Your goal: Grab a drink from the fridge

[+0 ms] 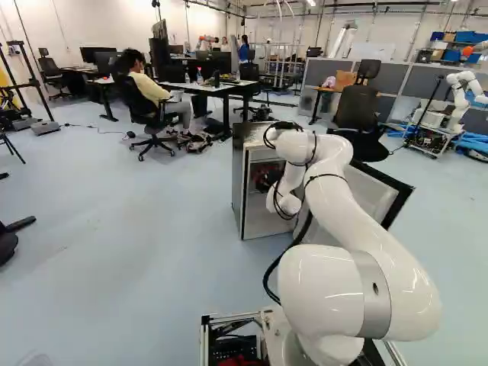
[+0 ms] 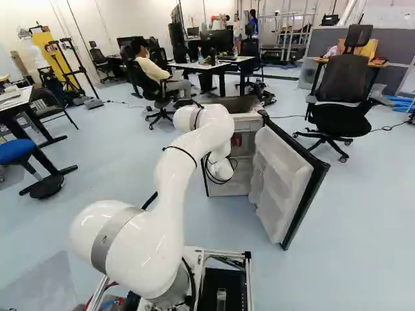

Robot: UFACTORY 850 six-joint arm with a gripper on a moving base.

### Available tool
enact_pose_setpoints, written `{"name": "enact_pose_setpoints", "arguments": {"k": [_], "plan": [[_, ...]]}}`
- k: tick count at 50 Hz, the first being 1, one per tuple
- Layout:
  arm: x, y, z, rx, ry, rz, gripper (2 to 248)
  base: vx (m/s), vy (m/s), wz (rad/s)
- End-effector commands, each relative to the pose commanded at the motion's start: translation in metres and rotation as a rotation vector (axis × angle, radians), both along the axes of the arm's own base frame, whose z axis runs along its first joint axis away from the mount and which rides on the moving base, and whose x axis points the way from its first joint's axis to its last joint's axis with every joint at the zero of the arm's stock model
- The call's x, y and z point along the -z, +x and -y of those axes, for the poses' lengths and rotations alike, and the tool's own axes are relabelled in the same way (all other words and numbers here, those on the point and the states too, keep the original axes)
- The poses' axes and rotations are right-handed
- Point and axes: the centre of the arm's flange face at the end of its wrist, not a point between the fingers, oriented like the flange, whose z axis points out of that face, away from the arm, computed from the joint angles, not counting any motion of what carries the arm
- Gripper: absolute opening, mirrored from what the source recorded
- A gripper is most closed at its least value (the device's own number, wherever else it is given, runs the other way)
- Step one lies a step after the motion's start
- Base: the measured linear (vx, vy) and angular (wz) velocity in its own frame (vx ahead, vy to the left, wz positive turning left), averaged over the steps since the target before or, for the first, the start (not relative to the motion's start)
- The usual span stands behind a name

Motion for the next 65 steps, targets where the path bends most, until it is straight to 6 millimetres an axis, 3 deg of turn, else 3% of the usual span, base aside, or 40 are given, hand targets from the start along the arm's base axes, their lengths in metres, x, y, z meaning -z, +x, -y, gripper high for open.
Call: {"name": "enact_pose_setpoints", "arguments": {"k": [65], "plan": [[-0.12,-0.122,0.016,0.089,0.036,-0.11,94,0.0,0.0,0.0]]}}
